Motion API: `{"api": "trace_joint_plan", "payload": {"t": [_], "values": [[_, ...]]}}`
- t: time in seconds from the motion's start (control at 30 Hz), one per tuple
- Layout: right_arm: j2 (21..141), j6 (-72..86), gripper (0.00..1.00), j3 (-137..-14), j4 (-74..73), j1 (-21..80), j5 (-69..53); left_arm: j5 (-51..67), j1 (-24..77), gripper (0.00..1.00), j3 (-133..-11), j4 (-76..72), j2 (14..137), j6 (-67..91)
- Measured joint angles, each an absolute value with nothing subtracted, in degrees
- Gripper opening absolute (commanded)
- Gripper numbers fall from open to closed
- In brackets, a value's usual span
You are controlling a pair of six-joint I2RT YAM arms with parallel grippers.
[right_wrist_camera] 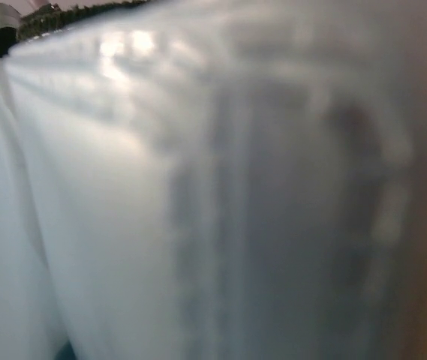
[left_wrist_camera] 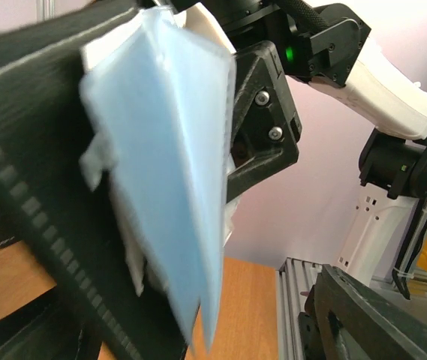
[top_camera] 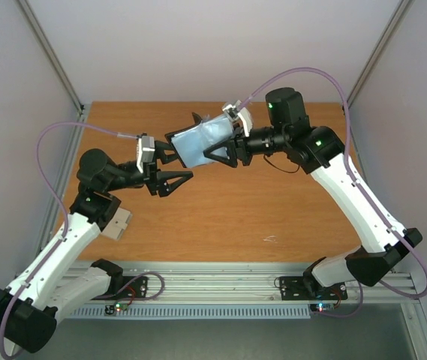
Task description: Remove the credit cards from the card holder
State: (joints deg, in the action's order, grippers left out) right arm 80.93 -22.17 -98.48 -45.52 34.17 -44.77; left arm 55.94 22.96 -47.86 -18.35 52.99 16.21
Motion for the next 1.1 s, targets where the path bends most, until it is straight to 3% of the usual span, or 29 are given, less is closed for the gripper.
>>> {"api": "trace_joint_plan", "payload": {"t": [0.07, 0.13, 0.3, 0.33, 0.53, 0.63, 0.73, 0.9, 1.1], "values": [[82.0, -22.5, 0.15, -99.1, -45.9, 34.6, -44.6, 55.9, 23.2, 0.74, -47.9, -18.5, 53.4, 16.4], [82.9, -23.0, 0.15, -99.1, -46.4, 35.4, -44.4, 55.9, 23.5, 0.64, -47.9, -18.5, 53.9, 16.8], [83.4, -24.6, 0.23, -99.5, -48.7, 36.2, -43.7, 55.5, 23.8, 0.02, -48.5, -18.1, 54.9, 18.0], [83.4, -25.2, 0.26, -99.8, -49.4, 36.4, -43.7, 55.4, 23.9, 0.01, -48.7, -18.0, 54.9, 18.1], [82.2, -28.7, 0.74, -100.1, -51.3, 36.3, -43.0, 55.3, 24.4, 0.0, -49.4, -17.4, 54.8, 15.8], [78.7, -30.8, 0.91, -98.7, -52.4, 35.2, -41.8, 56.1, 24.7, 0.0, -49.6, -16.6, 54.2, 9.1], [73.8, -32.8, 0.98, -98.4, -53.5, 32.8, -40.2, 55.4, 24.7, 0.0, -49.7, -16.2, 53.3, 0.6], [68.9, -35.6, 0.99, -99.4, -54.7, 32.0, -39.0, 54.9, 24.7, 0.0, -49.9, -15.9, 52.9, -8.9], [72.8, -36.6, 0.98, -103.6, -57.1, 32.0, -39.3, 56.3, 24.7, 0.0, -49.9, -15.8, 52.6, -11.0]]}}
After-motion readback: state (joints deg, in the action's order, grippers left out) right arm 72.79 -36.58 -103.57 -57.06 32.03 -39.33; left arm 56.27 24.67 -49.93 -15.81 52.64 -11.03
